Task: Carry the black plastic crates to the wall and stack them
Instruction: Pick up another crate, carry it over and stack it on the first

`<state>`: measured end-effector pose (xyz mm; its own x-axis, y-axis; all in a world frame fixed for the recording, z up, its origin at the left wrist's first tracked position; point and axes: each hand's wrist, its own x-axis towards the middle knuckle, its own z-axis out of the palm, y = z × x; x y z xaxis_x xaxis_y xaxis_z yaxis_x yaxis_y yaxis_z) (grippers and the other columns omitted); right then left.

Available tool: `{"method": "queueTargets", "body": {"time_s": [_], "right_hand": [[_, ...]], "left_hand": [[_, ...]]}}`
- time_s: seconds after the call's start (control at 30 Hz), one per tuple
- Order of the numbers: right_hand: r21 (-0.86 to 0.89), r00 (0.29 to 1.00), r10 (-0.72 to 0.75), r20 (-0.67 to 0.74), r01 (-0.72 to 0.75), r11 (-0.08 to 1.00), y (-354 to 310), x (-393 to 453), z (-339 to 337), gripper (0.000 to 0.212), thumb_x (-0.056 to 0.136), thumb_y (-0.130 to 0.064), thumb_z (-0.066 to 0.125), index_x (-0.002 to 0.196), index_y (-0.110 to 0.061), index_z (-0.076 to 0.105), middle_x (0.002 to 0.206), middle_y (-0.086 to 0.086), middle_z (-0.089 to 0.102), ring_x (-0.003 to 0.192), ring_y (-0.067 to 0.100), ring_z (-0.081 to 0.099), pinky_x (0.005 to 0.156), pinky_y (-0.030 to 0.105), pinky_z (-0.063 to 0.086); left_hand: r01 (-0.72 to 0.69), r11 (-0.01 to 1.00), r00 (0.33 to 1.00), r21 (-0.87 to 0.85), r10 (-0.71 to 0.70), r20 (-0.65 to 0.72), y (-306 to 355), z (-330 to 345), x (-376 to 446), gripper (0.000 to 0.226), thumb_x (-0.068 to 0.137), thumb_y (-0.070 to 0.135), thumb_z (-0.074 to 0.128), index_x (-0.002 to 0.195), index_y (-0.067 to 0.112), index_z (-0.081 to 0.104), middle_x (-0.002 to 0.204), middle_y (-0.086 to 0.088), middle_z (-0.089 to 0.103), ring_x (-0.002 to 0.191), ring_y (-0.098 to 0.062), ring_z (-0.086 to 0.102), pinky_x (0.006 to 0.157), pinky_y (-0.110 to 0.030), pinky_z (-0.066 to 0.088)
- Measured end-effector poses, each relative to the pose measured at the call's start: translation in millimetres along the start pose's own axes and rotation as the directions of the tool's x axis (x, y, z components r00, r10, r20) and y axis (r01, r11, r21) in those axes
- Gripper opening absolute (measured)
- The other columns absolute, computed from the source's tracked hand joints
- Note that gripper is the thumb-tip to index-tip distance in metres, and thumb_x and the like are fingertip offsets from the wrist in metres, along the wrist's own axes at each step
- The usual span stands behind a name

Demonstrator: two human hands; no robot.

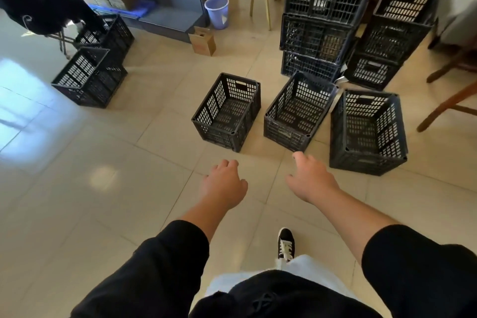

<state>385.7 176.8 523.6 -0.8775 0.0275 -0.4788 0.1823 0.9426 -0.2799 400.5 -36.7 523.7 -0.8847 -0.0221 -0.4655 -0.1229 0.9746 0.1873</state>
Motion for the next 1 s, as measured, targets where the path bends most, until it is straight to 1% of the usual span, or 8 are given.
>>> {"method": "queueTargets", "body": {"time_s": [0.17, 0.27, 0.4, 0.53, 0.63, 0.83, 0.93, 1.0], "right_hand": [[-0.049, 0.999, -0.037, 0.018, 0.038, 0.998, 2, 85, -58, 0.06, 0.097, -0.039, 0.053, 0.152, -0.023, 0.035, 0.148, 0.009, 0.046, 0.131, 0.032, 0.046, 0.097, 0.049, 0.05], [-0.054, 0.997, -0.06, 0.038, 0.062, 0.997, -7, 130, -77, 0.061, 0.097, -0.04, 0.053, 0.153, -0.023, 0.034, 0.149, 0.009, 0.046, 0.133, 0.032, 0.045, 0.1, 0.049, 0.051], [-0.062, 0.995, -0.077, 0.06, 0.081, 0.995, -33, 193, -100, 0.058, 0.097, -0.041, 0.052, 0.15, -0.025, 0.035, 0.144, 0.007, 0.047, 0.129, 0.031, 0.046, 0.101, 0.053, 0.05], [-0.069, 0.996, -0.072, 0.047, 0.075, 0.995, -61, 257, -121, 0.058, 0.097, -0.041, 0.052, 0.15, -0.024, 0.036, 0.142, 0.007, 0.048, 0.129, 0.031, 0.046, 0.102, 0.054, 0.048], [-0.07, 0.998, -0.046, 0.046, 0.049, 0.996, -79, 297, -140, 0.056, 0.098, -0.042, 0.053, 0.149, -0.024, 0.036, 0.143, 0.007, 0.047, 0.13, 0.031, 0.046, 0.103, 0.054, 0.048], [-0.066, 0.996, -0.029, 0.085, 0.035, 0.997, -98, 371, -173, 0.057, 0.1, -0.042, 0.052, 0.151, -0.023, 0.035, 0.149, 0.009, 0.045, 0.134, 0.033, 0.044, 0.105, 0.053, 0.046], [-0.076, 0.993, -0.04, 0.112, 0.049, 0.996, -103, 413, -187, 0.058, 0.101, -0.04, 0.052, 0.153, -0.023, 0.033, 0.149, 0.009, 0.044, 0.135, 0.033, 0.043, 0.106, 0.053, 0.045], [-0.097, 0.989, -0.061, 0.137, 0.075, 0.992, -107, 443, -194, 0.057, 0.101, -0.04, 0.051, 0.152, -0.022, 0.034, 0.149, 0.009, 0.044, 0.134, 0.033, 0.044, 0.106, 0.052, 0.045]], "left_hand": [[0.051, 0.998, 0.999, -0.021, -0.051, -0.005, 32, -37, 63, 0.057, 0.102, 0.04, 0.049, 0.154, 0.02, 0.04, 0.152, -0.004, 0.046, 0.138, -0.029, 0.045, 0.108, -0.049, 0.044], [0.089, 0.995, 0.996, -0.037, -0.09, -0.005, 32, -54, 100, 0.055, 0.102, 0.041, 0.049, 0.153, 0.02, 0.041, 0.151, -0.004, 0.047, 0.137, -0.028, 0.045, 0.106, -0.047, 0.044], [0.135, 0.989, 0.991, -0.052, -0.135, -0.001, 23, -76, 161, 0.054, 0.101, 0.041, 0.05, 0.151, 0.021, 0.043, 0.149, -0.004, 0.049, 0.136, -0.028, 0.047, 0.103, -0.047, 0.045], [0.126, 0.988, 0.992, -0.085, -0.127, -0.003, 10, -101, 234, 0.051, 0.1, 0.041, 0.05, 0.147, 0.022, 0.045, 0.147, -0.003, 0.05, 0.135, -0.028, 0.048, 0.103, -0.047, 0.045], [0.119, 0.988, 0.993, -0.101, -0.119, 0.01, 5, -124, 284, 0.045, 0.1, 0.041, 0.05, 0.14, 0.022, 0.048, 0.141, -0.004, 0.053, 0.13, -0.028, 0.051, 0.1, -0.047, 0.047], [0.131, 0.985, 0.991, -0.112, -0.127, 0.046, 6, -164, 366, 0.048, 0.098, 0.044, 0.049, 0.141, 0.023, 0.047, 0.134, -0.002, 0.052, 0.125, -0.027, 0.052, 0.095, -0.046, 0.051], [0.184, 0.972, 0.982, -0.144, -0.178, 0.056, 6, -172, 401, 0.044, 0.099, 0.041, 0.049, 0.138, 0.022, 0.049, 0.13, -0.002, 0.053, 0.122, -0.026, 0.052, 0.092, -0.044, 0.052], [0.253, 0.946, 0.967, -0.201, -0.242, 0.077, 4, -173, 424, 0.042, 0.099, 0.04, 0.049, 0.136, 0.022, 0.05, 0.128, -0.001, 0.054, 0.118, -0.024, 0.053, 0.086, -0.04, 0.052]]}}
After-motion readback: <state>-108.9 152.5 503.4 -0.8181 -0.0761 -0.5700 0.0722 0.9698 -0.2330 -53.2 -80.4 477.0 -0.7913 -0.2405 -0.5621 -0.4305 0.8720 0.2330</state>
